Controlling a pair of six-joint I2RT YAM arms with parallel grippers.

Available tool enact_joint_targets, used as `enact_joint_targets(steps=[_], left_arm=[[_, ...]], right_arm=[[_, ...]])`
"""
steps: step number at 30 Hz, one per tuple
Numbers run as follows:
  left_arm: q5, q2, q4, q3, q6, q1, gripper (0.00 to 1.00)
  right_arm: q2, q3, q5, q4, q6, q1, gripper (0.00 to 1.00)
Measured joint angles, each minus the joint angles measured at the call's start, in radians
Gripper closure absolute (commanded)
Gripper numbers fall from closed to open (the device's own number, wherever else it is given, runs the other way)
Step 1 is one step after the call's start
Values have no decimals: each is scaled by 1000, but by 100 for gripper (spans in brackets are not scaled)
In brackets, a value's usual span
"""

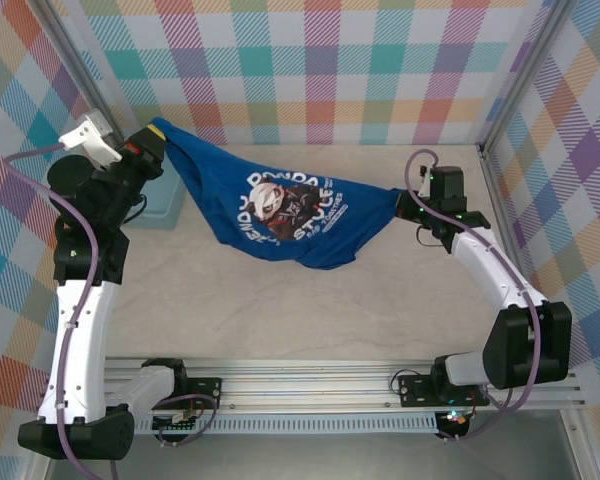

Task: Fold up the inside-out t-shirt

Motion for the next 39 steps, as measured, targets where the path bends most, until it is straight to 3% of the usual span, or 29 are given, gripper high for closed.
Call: enact_joint_targets(steps=[4,8,11,17,21,25,28,30,34,38,39], left_arm=[[39,35,-1,35,-19,0,100],[84,96,1,51,-28,-38,100],[108,148,0,56,-14,-127,100],[177,257,-51,77,70,-323,100],[200,302,-98,103,128,-402,100],[206,316,-118,108,150,-438,100],[211,319,-126,109,157,-446,100],[211,320,-126,109,159,-446,100],[190,320,-137,112,166,-447,100],[185,321,-149,114,168,-447,100],[184,322,-149,114,169,-447,100]], right_arm=[[18,1,13,-28,-11,-49,86],[33,0,9,-40,-16,-66,60],[28,-2,2,-37,-38,-48,49],[-72,-54,-92,39,-149,146,25],[-95,-50,-268,198,-203,330,20],[-76,-28,-373,353,-193,400,18],[11,57,-415,424,-184,413,28],[91,121,-460,468,-171,414,52],[171,156,-548,497,-145,417,67],[180,156,-634,502,-127,419,98],[180,156,-645,506,-124,419,100]])
